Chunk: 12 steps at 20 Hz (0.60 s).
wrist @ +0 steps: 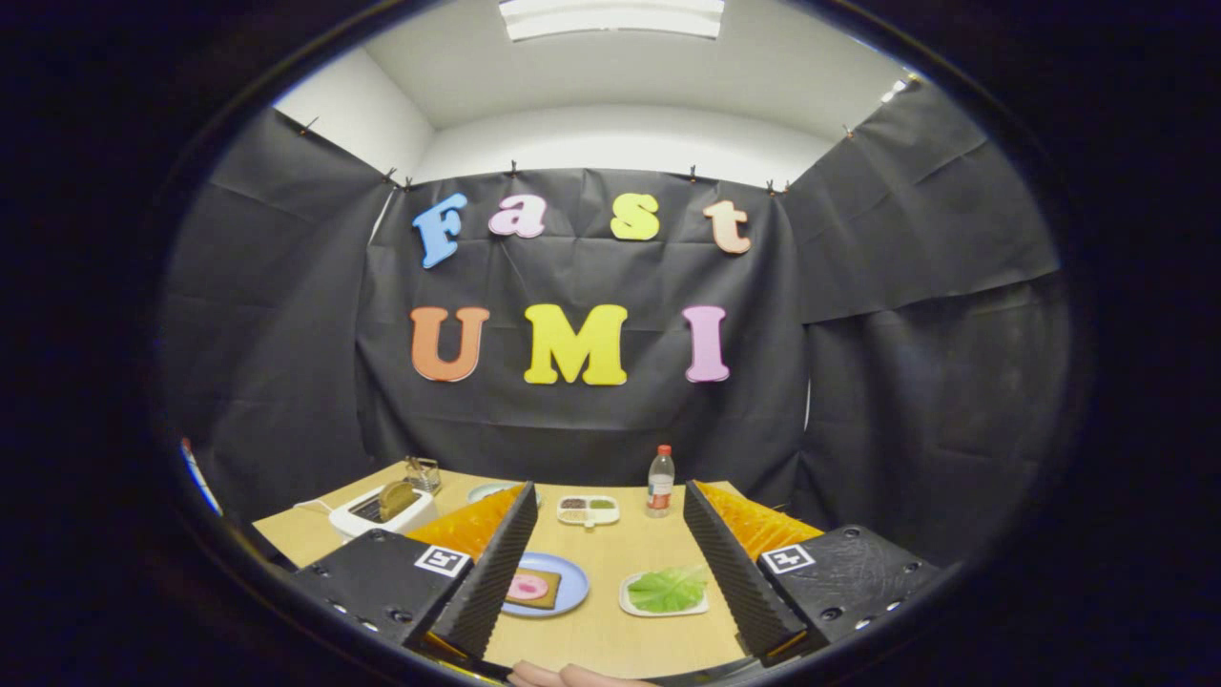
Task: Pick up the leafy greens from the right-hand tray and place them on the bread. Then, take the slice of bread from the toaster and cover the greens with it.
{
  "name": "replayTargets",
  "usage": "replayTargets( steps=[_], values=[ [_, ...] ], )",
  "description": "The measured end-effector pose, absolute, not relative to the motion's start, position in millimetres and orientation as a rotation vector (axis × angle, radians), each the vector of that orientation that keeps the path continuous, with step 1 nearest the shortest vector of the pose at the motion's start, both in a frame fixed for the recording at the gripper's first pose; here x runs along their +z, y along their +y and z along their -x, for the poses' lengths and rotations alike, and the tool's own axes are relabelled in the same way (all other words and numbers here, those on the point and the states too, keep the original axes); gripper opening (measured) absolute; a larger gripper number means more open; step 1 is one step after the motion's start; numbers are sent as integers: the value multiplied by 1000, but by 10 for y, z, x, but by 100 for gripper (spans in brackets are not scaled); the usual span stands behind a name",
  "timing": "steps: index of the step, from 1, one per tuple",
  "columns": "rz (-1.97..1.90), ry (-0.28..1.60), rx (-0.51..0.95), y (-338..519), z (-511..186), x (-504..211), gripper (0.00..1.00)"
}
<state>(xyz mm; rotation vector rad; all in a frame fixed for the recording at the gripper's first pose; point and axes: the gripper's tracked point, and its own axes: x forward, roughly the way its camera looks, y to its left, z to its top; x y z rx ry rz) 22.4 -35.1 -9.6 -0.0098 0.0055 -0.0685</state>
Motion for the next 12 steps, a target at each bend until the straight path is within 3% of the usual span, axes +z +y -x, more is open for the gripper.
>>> replayTargets(
  steps=[12],
  values=[
    [-22, 94, -121, -1162, -1331, -705, 95]
  ],
)
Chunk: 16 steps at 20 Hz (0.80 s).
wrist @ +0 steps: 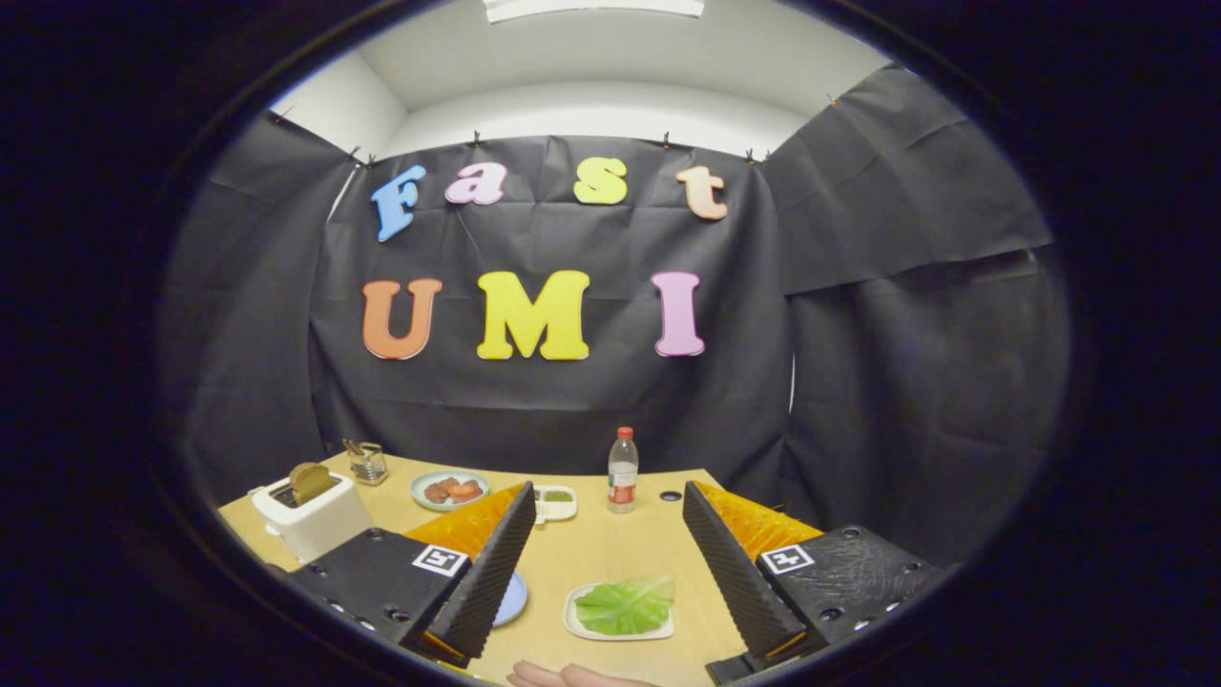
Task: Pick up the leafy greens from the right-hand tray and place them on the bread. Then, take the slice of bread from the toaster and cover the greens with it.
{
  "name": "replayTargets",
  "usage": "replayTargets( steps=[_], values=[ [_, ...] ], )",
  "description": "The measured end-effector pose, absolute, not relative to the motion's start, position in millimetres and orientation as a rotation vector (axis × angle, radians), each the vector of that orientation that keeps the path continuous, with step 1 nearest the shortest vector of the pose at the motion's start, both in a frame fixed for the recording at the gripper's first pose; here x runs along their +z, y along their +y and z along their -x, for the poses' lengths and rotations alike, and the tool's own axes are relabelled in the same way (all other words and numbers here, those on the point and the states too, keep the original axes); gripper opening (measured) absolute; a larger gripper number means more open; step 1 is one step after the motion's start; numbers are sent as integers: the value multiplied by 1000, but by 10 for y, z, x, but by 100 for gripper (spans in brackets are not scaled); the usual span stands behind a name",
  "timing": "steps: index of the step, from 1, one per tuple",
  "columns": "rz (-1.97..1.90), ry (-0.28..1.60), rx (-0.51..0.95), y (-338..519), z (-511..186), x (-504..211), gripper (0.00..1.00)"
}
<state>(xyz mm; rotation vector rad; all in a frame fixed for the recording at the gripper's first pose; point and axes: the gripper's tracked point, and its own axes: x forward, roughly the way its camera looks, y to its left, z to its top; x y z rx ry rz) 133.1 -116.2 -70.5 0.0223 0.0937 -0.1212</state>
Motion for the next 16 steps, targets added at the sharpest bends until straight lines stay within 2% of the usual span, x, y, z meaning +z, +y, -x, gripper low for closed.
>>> replayTargets(
  steps=[6, 16],
  values=[
    [15, 174, -180, -1632, -1831, -1335, 95],
    [57, 476, -178, -1888, -2567, -2754, 95]
  ],
)
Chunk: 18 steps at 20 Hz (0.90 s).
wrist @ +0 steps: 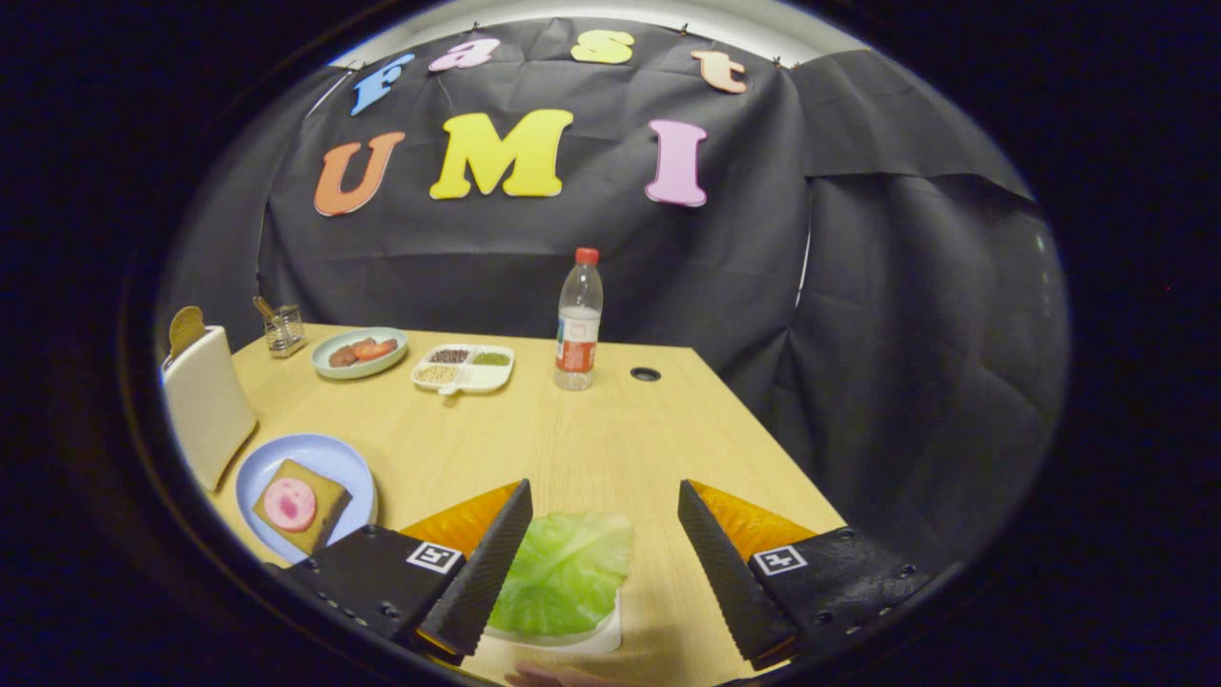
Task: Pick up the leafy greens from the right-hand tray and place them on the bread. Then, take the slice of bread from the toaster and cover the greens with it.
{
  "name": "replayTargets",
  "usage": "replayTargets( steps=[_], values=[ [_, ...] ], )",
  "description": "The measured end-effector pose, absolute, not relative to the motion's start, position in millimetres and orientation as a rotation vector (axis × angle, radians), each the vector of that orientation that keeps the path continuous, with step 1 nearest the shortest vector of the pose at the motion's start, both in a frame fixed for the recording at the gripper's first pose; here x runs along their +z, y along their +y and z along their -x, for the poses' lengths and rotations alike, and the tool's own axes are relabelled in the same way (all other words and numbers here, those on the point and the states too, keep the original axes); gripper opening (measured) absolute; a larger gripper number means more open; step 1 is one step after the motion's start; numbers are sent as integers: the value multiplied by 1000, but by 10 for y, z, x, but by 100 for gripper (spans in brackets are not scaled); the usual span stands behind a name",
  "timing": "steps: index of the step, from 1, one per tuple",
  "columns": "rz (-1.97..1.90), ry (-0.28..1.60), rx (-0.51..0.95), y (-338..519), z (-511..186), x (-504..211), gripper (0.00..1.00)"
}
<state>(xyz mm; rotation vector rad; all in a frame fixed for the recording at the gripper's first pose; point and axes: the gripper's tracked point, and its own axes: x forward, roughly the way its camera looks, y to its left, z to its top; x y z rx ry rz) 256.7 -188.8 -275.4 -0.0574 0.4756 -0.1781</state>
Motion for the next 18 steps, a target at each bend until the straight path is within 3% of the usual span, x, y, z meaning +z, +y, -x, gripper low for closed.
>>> replayTargets(
  steps=[14, 18],
  values=[
    [11, 684, -226, -2072, -2705, -3517, 93],
    [5, 691, -195, -1964, -2753, -3534, 58]
  ],
)
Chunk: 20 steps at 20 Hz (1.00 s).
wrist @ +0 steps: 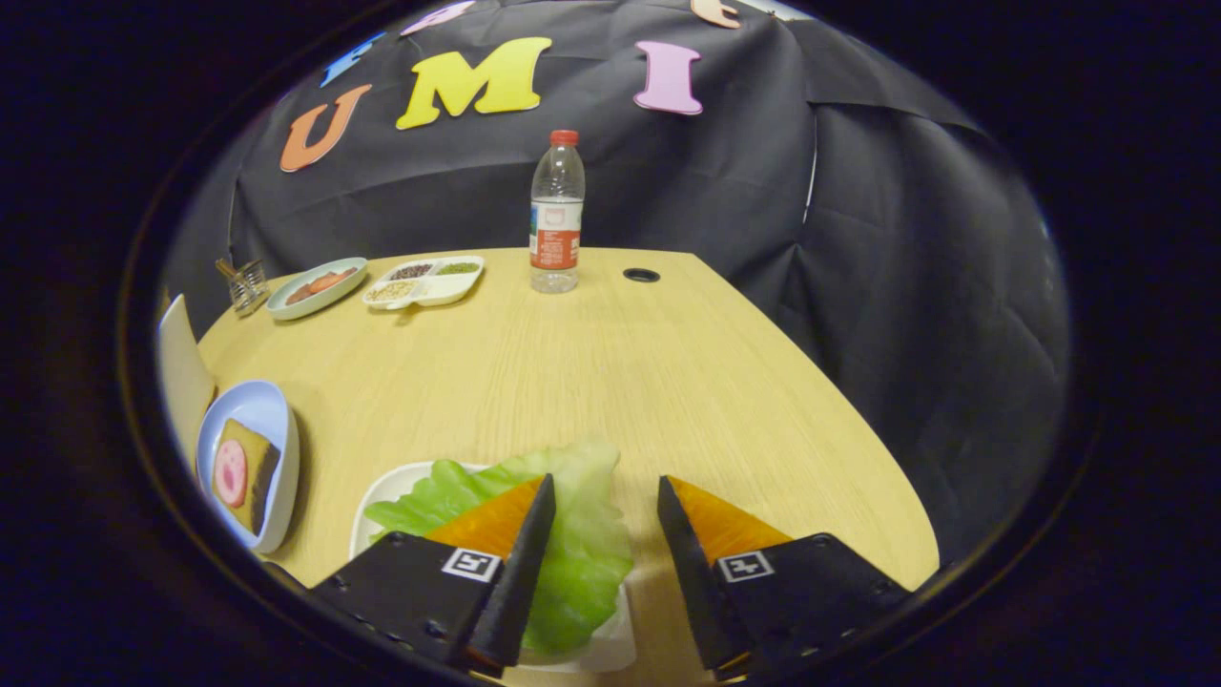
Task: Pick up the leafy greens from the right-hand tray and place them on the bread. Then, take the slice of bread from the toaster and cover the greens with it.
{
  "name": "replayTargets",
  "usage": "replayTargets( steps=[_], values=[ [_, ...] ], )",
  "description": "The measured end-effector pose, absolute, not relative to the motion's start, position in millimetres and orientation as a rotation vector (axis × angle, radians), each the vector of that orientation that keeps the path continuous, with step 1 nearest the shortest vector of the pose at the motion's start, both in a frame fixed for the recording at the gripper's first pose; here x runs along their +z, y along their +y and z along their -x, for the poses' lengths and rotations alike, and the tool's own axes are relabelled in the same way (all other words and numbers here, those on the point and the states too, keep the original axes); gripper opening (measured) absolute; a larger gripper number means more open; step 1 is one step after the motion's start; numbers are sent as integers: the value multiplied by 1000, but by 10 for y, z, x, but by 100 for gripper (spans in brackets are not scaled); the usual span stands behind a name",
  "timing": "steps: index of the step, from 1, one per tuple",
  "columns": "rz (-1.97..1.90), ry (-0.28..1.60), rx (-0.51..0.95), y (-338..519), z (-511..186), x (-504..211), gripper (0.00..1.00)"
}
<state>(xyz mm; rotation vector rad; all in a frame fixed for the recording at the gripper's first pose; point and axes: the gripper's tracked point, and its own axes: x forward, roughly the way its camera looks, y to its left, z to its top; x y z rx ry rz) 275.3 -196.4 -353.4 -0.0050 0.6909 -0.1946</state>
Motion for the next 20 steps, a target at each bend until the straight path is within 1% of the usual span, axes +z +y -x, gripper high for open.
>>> replayTargets(
  steps=[3, 7, 8, 10, 11, 12, 15, 20],
  values=[
    [34, 695, -196, -1932, -2779, -3507, 31],
    [84, 678, -200, -1911, -2803, -3410, 31],
    [95, 682, -218, -1940, -2781, -3395, 23],
    [96, 685, -203, -1911, -2787, -3394, 8],
    [94, 690, -203, -1916, -2762, -3413, 9],
    [84, 691, -201, -1904, -2744, -3383, 1],
    [63, 651, -184, -1864, -2689, -3221, 0],
    [53, 558, -152, -1706, -2537, -2751, 0]
  ],
)
